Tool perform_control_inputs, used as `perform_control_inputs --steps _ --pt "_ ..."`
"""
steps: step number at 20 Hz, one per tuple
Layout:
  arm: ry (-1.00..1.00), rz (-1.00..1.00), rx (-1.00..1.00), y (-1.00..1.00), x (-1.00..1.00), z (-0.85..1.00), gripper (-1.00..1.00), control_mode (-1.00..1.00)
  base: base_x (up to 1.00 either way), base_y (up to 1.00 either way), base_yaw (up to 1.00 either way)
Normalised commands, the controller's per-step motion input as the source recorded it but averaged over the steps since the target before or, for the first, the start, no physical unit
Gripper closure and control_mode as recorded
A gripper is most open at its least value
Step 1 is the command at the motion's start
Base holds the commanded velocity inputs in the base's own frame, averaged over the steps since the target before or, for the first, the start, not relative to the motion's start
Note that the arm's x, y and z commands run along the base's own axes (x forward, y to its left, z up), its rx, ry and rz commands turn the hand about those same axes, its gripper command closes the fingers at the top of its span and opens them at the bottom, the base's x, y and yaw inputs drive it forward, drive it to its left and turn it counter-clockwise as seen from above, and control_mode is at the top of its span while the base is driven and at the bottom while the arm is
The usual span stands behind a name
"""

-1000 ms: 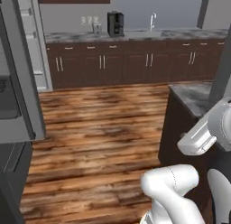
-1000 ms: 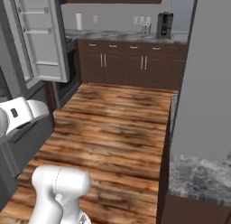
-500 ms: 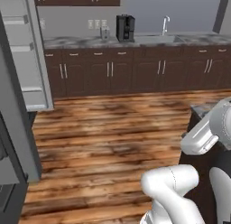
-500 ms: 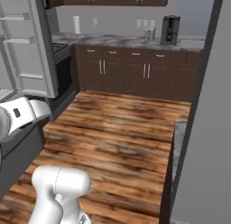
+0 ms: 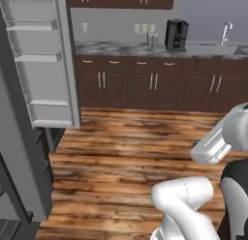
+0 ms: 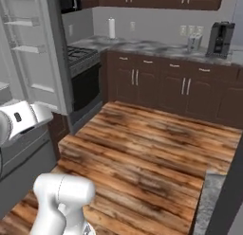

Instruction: Retrieve the apple and peach from the fridge and place them into the bowl on the dining table.

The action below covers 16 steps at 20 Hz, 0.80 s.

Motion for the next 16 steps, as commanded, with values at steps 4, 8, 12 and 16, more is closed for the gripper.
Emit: perform_control_inputs --steps 4,8,12,16 --pt "0.0 0.0 0.0 0.0 0.0 0.0 -1.0 1.0 0.44 0.04 0.43" --pt "0.0 0.0 0.0 0.0 0.0 0.0 -1.0 1.0 0.4 0.12 0.44" --pt "0.0 0.0 0.0 0.0 0.0 0.0 -1.0 1.0 0.79 0.0 0.45" --pt "0.0 0.0 0.0 0.0 0.0 0.0 -1.0 1.0 0.9 0.0 0.45"
